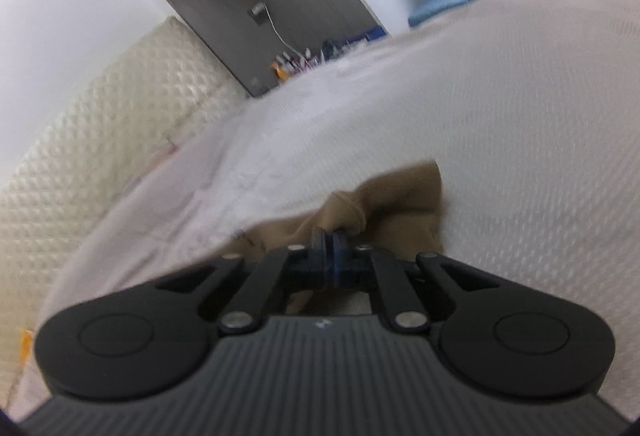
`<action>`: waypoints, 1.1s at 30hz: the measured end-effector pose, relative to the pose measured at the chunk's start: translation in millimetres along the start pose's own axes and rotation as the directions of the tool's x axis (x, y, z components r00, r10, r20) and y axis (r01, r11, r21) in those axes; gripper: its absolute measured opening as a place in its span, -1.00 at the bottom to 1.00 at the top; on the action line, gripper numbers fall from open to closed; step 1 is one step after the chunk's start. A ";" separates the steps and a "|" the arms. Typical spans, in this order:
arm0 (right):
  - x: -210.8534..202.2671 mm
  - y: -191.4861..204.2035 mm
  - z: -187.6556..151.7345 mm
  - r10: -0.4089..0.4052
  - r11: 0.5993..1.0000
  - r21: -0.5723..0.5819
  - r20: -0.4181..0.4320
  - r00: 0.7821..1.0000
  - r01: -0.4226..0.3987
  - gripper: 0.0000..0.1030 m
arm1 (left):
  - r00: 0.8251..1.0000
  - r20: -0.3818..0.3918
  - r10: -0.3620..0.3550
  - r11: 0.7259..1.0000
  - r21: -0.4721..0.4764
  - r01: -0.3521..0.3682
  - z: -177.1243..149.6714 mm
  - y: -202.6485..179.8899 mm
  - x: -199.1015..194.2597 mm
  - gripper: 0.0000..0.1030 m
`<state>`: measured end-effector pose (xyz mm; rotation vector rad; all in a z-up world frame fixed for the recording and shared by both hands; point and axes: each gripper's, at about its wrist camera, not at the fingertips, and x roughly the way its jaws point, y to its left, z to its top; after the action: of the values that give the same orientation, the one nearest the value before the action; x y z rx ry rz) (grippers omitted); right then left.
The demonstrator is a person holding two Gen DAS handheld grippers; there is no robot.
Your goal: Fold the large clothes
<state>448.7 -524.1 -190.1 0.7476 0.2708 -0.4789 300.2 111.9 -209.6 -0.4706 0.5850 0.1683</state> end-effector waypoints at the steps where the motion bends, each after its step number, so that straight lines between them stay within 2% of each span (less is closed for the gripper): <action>1: -6.2 4.1 9.0 0.010 1.000 -0.022 0.017 1.000 -0.010 -0.88 | 1.000 0.001 0.003 1.000 0.000 -0.003 0.1 0.2 -0.5 0.59; 4: -21.6 10.2 39.1 0.030 0.997 -0.071 0.064 0.997 -0.025 -0.88 | 1.000 -0.002 0.010 1.000 -0.005 -0.010 0.8 1.0 -2.3 0.59; 7: -34.2 8.3 64.6 0.027 0.996 -0.084 0.066 0.997 -0.021 -0.88 | 1.000 -0.007 0.010 1.000 -0.013 -0.010 1.3 2.0 -2.4 0.59; 12: -40.3 0.6 78.9 0.000 0.991 -0.132 0.045 0.999 0.006 -0.88 | 1.000 -0.010 0.013 1.000 -0.020 -0.013 1.4 1.9 -2.6 0.59; 15: -43.3 9.9 96.0 -0.001 0.996 -0.085 0.084 0.996 0.008 -0.88 | 1.000 -0.010 0.017 1.000 -0.016 -0.017 1.3 1.0 -2.8 0.59; 17: -45.3 24.4 105.8 0.001 0.991 -0.132 0.110 0.994 0.014 -0.88 | 1.000 -0.009 0.018 1.000 -0.015 -0.018 1.2 1.2 -2.5 0.59; 19: -34.0 36.5 119.3 -0.024 0.993 -0.112 0.079 0.997 0.033 -0.88 | 1.000 -0.007 0.020 1.000 -0.010 -0.020 1.0 1.1 -2.3 0.59; 21: -6.9 45.6 121.1 -0.102 0.986 -0.134 0.006 0.995 0.102 -0.88 | 1.000 -0.004 0.021 1.000 -0.007 -0.021 0.4 0.4 -2.0 0.59; 23: 29.3 46.5 111.9 -0.198 0.966 -0.180 -0.065 0.978 0.184 -0.88 | 1.000 -0.006 0.026 1.000 -0.005 -0.026 1.6 -0.4 -1.4 0.59; 25: 65.5 30.3 98.2 -0.252 0.959 -0.163 -0.123 0.960 0.231 -0.88 | 0.999 0.001 0.035 0.999 0.009 -0.035 1.6 -3.3 -2.5 0.59; 28: 96.7 0.5 79.3 -0.241 0.969 -0.101 -0.170 0.955 0.227 -0.87 | 0.999 0.006 0.049 0.999 0.020 -0.049 1.7 -5.2 -2.9 0.59; 31: 112.0 -13.6 67.3 -0.207 0.976 -0.103 -0.178 0.962 0.191 -0.87 | 0.998 0.011 0.061 0.997 0.039 -0.061 2.9 -7.8 -2.4 0.59; 33: 113.0 -18.0 65.4 -0.161 0.985 -0.084 -0.177 0.971 0.148 -0.79 | 0.998 0.018 0.067 0.996 0.049 -0.068 2.9 -9.2 -1.1 0.59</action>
<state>541.1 -617.6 -199.6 0.7061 0.5188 -0.5458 303.3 105.2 -203.4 -0.4009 0.5880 0.2215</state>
